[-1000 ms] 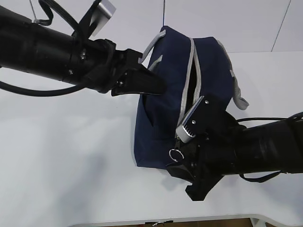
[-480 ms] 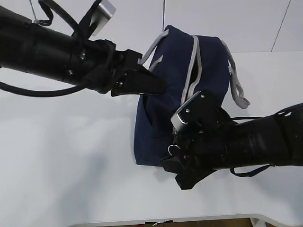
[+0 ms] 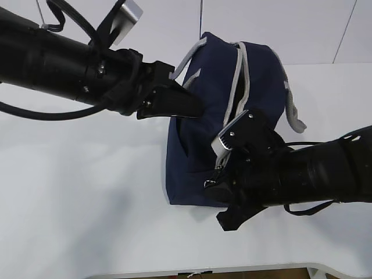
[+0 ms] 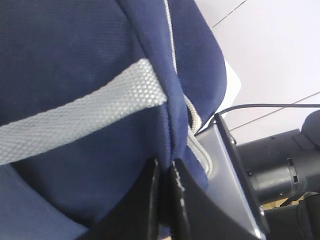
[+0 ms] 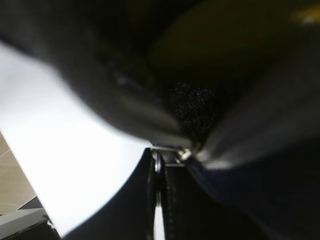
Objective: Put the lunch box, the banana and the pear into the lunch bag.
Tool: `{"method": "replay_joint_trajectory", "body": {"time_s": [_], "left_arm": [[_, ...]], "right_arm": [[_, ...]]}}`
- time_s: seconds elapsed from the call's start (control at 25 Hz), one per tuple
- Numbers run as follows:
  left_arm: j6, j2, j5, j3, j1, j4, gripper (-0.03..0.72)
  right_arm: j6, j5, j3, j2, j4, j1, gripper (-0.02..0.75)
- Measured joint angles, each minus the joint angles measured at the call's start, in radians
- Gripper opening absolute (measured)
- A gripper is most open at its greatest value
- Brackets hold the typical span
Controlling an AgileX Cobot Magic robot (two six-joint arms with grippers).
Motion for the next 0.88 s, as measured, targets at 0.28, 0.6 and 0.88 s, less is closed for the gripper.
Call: {"method": "replay_joint_trajectory", "body": {"time_s": [0.28,0.6,0.88], "left_arm": [[0.000,0.000,0.000,0.000,0.000,0.000,-0.010],[0.000,0.000,0.000,0.000,0.000,0.000,-0.010],[0.000,0.000,0.000,0.000,0.000,0.000,-0.010]], "right_arm": [[0.014,0.000,0.000,-0.023,-0.054,0.000,0.018],[0.066,0.010,0.014,-0.057,-0.098,0.000,0.018],[0.169,0.011,0.040,-0.081,-0.144,0.000,0.018]]}}
